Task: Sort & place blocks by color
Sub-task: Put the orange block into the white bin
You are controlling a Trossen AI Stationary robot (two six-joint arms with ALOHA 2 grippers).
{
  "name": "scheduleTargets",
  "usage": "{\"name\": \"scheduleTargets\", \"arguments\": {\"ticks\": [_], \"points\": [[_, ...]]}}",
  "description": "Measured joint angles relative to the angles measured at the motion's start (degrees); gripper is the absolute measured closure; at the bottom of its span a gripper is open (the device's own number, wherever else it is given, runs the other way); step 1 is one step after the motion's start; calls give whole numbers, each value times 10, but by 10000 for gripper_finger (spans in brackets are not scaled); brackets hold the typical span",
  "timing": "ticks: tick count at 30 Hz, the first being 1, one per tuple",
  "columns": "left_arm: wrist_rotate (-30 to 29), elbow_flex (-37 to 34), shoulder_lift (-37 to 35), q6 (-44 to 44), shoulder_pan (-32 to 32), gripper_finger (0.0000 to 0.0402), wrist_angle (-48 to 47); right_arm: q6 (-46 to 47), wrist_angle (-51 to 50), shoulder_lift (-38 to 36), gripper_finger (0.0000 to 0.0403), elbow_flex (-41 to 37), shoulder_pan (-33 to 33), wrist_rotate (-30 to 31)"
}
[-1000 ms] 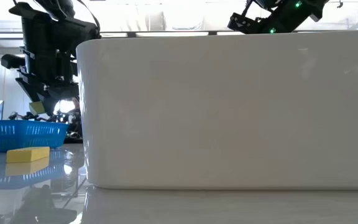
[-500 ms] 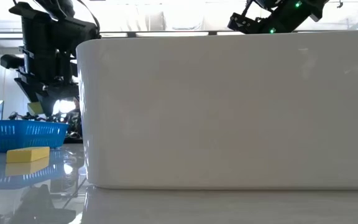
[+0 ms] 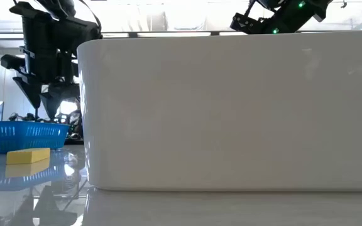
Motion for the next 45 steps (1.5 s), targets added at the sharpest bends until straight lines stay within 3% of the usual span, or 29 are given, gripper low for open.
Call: {"name": "scheduleTargets", "arguments": {"ticks": [4, 9, 14, 17, 24, 28, 35, 41, 45], "points": [[0, 11, -5, 3, 0, 128, -1, 4, 0, 0, 374, 0, 0, 0], [-2, 50, -7, 51, -5, 124, -1, 41, -1, 0, 374, 0, 0, -1], [-55, 98, -7, 116, -32, 123, 37, 118, -30, 0, 374, 2, 0, -35], [-92, 115, -8, 209, -57, 123, 103, 183, -66, 1, 374, 8, 0, -76], [-110, 106, -8, 522, -91, 123, 370, 343, -247, 62, 374, 43, -38, -78], [-111, 97, -8, 613, -93, 123, 475, 336, -333, 120, 374, 67, -65, -101], [-112, 96, -17, 650, -93, 123, 495, 259, -336, 162, 392, 87, -73, -202], [-110, 76, -42, 729, -98, 123, 540, 273, -337, 163, 391, 92, -74, -210], [-109, 50, -64, 734, -98, 123, 571, 276, -336, 162, 369, 93, -72, -214]]}}
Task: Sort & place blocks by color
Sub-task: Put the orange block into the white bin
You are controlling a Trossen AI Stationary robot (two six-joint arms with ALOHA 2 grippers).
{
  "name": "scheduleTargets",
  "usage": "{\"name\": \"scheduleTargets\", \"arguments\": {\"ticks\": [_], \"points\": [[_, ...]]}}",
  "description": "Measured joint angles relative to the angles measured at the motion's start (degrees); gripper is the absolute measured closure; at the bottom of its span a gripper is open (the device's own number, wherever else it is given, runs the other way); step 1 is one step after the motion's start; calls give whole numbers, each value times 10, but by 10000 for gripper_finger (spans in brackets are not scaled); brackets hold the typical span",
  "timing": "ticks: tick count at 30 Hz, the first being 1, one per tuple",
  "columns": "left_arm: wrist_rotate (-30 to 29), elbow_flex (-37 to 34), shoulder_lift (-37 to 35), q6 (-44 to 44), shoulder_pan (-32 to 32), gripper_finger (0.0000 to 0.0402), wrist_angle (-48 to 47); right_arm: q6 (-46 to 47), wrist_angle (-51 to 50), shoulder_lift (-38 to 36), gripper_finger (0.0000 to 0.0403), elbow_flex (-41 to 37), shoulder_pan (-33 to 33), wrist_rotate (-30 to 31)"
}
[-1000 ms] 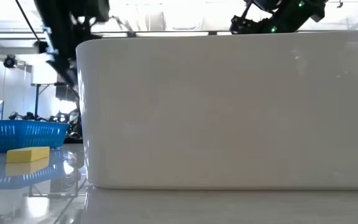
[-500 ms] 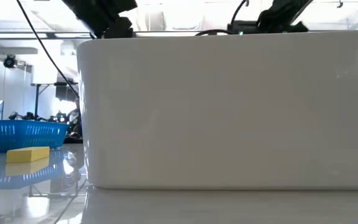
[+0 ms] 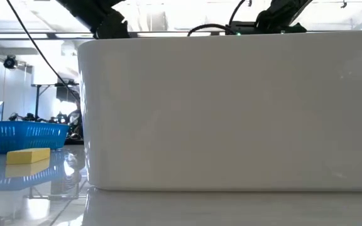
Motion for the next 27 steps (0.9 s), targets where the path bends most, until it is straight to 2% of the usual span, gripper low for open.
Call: {"name": "scheduleTargets", "arguments": {"ticks": [2, 6, 9, 17, 27], "points": [[0, -12, -12, 5, 0, 123, 3, -24, 7, 2, 349, 0, 6, 1], [0, -24, -31, 11, 1, 123, 9, -178, 58, 2, 300, -13, 29, 4], [1, -30, -40, 11, 1, 123, 19, -240, 105, 2, 264, -22, 39, 4], [1, -41, -43, 16, 1, 123, 19, -234, 150, 2, 201, -31, 31, 25], [1, -41, -43, 16, 1, 123, 24, -211, 210, 3, 191, -59, 30, 33]]}}
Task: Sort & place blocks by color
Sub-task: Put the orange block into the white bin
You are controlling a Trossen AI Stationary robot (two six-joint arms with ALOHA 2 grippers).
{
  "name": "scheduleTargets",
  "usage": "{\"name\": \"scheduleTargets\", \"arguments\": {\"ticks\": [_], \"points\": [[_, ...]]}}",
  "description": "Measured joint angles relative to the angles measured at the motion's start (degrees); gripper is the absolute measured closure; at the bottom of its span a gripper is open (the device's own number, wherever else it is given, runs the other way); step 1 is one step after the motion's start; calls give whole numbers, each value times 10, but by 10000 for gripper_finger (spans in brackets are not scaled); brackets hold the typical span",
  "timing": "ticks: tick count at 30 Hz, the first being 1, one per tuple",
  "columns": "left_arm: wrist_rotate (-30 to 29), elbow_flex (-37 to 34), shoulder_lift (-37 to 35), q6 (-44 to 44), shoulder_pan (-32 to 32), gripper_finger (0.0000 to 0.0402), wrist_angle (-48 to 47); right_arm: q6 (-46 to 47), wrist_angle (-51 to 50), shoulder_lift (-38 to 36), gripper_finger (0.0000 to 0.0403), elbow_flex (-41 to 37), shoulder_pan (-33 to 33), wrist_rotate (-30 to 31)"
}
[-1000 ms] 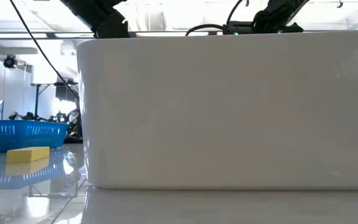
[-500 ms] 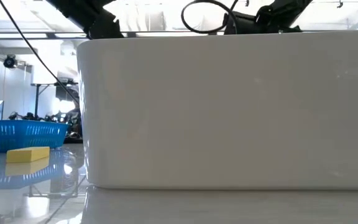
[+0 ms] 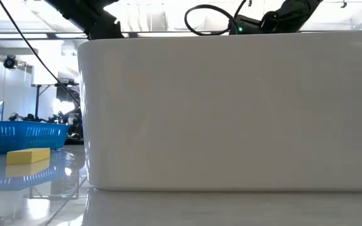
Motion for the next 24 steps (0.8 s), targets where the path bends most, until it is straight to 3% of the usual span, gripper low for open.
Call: {"name": "scheduleTargets", "arguments": {"ticks": [17, 24], "points": [[0, 0, 0, -2, 0, 123, 4, 52, 87, 4, 195, -74, 2, 18], [1, 0, 0, -1, 0, 123, 5, 47, 114, 44, 216, -75, 5, 14]]}}
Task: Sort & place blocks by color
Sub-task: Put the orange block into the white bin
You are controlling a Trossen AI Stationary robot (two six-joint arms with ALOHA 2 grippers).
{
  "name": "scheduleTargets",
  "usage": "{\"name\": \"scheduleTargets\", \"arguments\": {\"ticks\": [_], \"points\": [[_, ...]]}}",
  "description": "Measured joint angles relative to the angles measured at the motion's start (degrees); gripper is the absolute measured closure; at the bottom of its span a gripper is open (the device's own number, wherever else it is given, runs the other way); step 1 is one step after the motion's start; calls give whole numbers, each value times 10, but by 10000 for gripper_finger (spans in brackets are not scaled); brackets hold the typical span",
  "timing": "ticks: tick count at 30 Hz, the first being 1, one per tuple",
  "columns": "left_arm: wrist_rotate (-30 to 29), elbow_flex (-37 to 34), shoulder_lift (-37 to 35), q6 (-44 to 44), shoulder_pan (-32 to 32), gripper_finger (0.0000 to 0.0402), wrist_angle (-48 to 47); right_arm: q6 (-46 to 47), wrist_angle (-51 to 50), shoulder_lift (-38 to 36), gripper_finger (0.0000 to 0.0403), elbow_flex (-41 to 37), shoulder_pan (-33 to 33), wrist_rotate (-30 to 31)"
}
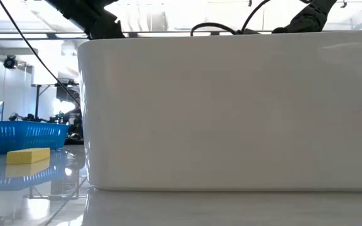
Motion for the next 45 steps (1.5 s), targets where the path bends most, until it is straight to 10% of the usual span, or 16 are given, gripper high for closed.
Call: {"name": "scheduleTargets", "arguments": {"ticks": [8, 28, 45], "points": [[0, 0, 0, -4, 0, 123, 3, -2, 21, 12, 284, 6, 0, -18], [0, -5, 0, -4, 0, 123, 34, 69, -43, -145, 287, 77, 81, -30], [0, -6, 0, 0, 0, 123, 39, 184, -249, -21, 287, 354, 272, -31]]}}
